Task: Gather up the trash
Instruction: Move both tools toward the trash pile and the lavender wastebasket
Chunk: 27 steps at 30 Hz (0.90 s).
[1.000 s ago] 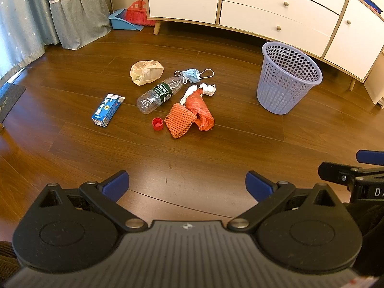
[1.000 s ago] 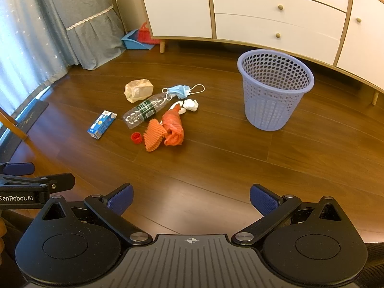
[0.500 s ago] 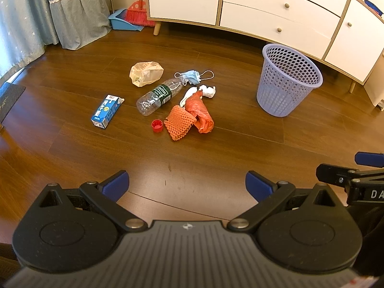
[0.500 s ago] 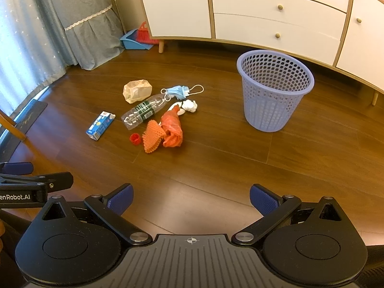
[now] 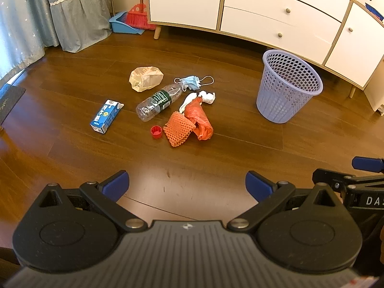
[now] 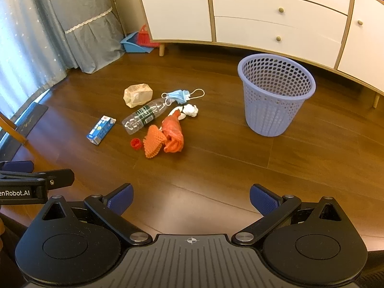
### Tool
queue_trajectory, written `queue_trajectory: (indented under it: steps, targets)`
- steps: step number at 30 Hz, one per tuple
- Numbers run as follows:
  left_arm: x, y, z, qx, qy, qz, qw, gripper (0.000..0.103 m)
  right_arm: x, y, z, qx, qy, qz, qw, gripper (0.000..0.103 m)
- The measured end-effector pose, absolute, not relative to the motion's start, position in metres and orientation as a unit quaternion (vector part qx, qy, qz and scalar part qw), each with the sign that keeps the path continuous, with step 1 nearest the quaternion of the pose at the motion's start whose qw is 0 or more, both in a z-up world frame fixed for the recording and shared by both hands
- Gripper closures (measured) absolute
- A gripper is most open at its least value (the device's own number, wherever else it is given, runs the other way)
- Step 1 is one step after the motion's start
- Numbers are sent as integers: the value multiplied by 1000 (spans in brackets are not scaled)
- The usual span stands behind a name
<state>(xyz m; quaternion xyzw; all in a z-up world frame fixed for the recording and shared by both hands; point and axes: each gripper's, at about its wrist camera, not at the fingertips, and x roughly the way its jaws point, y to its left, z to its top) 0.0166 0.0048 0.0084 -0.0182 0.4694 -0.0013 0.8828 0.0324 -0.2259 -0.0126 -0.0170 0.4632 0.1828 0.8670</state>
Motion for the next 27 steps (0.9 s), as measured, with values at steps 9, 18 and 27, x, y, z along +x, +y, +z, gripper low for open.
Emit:
queue_trajectory:
  steps: [9,18,27]
  targets:
    - [29,3,30,-19,454,-12,891,1,40,-229,11,-6,437,186,880,2]
    - [61,8,77,18,421,-11,907,1,75,-250,60,12,407,206,890,2]
    - [97,1,72,15,416,-20,909,1,133,-321,85,62,398,203,892,2]
